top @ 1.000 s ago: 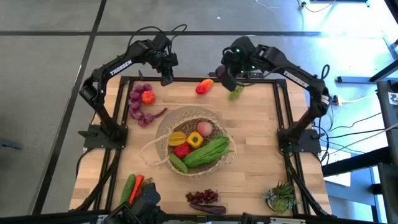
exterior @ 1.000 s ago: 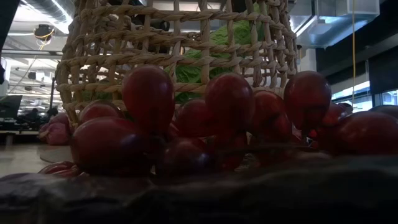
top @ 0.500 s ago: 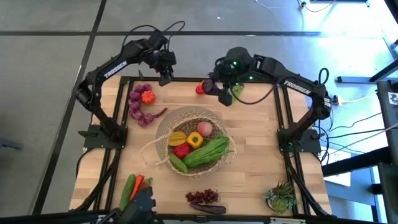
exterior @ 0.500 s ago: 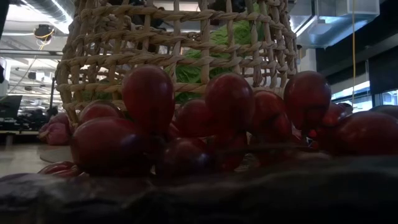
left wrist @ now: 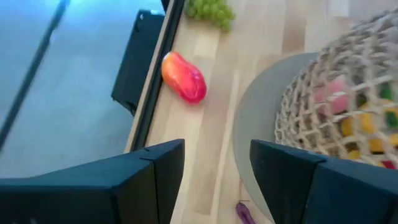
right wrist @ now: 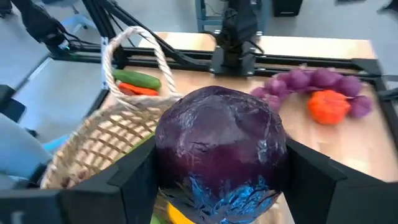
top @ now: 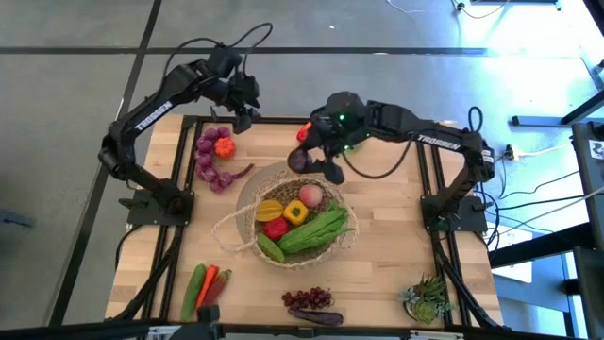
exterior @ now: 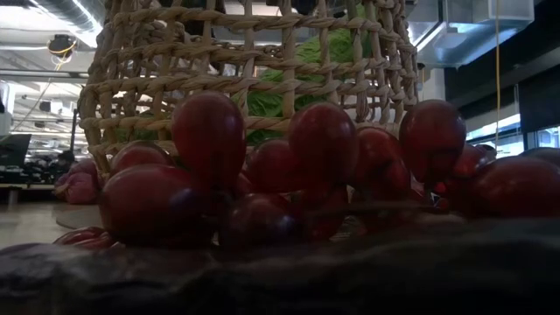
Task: Build produce basket
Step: Put the purple plum into the brown basket
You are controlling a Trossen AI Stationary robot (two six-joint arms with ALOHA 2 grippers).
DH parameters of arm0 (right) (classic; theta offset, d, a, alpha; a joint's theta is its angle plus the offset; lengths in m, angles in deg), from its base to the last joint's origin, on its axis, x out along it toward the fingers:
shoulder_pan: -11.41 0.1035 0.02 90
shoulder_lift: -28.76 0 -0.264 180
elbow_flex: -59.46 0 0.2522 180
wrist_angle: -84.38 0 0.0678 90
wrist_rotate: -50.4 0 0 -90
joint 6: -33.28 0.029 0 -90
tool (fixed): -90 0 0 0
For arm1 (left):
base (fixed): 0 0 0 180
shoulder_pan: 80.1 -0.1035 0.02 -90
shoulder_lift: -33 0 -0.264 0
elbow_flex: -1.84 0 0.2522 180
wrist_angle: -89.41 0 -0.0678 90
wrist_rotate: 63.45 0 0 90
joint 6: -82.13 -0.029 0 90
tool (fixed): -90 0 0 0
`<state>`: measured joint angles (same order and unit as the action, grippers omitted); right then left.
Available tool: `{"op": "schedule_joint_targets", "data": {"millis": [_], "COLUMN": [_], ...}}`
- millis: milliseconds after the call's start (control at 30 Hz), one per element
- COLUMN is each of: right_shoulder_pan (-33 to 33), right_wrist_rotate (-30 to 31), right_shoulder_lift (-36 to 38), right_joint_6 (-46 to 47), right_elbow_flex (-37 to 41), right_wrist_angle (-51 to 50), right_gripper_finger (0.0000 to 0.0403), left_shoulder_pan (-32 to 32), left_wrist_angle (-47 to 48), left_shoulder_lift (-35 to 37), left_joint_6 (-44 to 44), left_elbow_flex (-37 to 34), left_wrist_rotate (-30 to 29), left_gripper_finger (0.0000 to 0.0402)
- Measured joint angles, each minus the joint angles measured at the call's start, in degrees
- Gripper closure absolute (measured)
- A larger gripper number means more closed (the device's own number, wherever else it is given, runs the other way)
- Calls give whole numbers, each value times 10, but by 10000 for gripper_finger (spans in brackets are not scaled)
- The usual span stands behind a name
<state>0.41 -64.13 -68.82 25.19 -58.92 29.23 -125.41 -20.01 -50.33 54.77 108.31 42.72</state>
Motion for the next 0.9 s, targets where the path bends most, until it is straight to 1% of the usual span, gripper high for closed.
{"op": "schedule_joint_targets", "data": {"millis": [300,500,633,733,833,900], "right_shoulder_pan": [61,95,103,114,125,132], "right_wrist_rotate": [-9,35,45,83,139,187], "right_shoulder_lift": [-41,-94,-124,-140,-152,-159], "right_joint_6": [82,127,171,181,181,181], "right_elbow_flex": [0,0,0,0,-1,-1], "right_wrist_angle": [28,25,24,23,23,24], "right_gripper_finger": [141,141,141,141,141,141], "left_shoulder_pan": [33,45,60,68,75,81], "left_wrist_angle": [27,42,50,59,68,73], "left_shoulder_lift": [57,79,83,82,83,83], "left_joint_6": [-9,-28,-29,-31,-33,-33], "left_elbow_flex": [0,0,0,0,0,0], "left_wrist_rotate": [-2,-2,-2,0,-1,-1], "left_gripper_finger": [230,230,230,230,230,230]}}
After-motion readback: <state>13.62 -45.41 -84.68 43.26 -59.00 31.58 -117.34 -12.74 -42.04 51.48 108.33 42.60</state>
